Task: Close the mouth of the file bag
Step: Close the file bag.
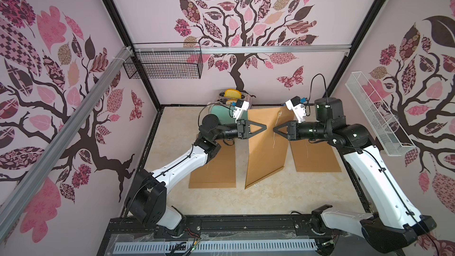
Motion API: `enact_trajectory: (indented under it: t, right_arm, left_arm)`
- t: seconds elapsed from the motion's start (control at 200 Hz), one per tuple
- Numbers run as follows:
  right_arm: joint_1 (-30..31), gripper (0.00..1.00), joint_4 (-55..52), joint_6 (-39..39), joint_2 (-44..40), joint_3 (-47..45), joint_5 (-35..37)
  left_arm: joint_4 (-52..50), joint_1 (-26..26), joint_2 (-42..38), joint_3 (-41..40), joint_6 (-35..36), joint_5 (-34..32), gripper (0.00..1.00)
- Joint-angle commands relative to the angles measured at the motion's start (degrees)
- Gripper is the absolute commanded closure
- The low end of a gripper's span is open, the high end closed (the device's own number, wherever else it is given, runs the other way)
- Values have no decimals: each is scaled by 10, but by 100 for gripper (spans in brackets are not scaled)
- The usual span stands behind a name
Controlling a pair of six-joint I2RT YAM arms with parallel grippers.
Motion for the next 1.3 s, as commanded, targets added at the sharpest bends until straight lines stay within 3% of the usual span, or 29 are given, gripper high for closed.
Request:
enact_trajectory:
  t: [0.0,0.395,0.575,0.8,0.945,1.295]
  right_arm:
    - [1,100,-73,-16,8,46,51]
    - [39,100,-51,-2,56,77,16]
    - [41,100,-19,0,34,17,2]
    - [40,100,33,-5,6,-65,1]
    - [33,100,42,-9,-6,-88,26]
    - [5,100,149,36,-54,-180,10]
  left_arm:
    - [-4,-7,-1,7,24,4,100]
    - [-6,-9,21,28,18,9,100]
    - [1,-9,20,32,9,4,100]
    - [93,-8,40,35,-70,6,100]
    - [82,-9,35,33,-61,4,100]
    - [88,-8,32,28,-63,-5,100]
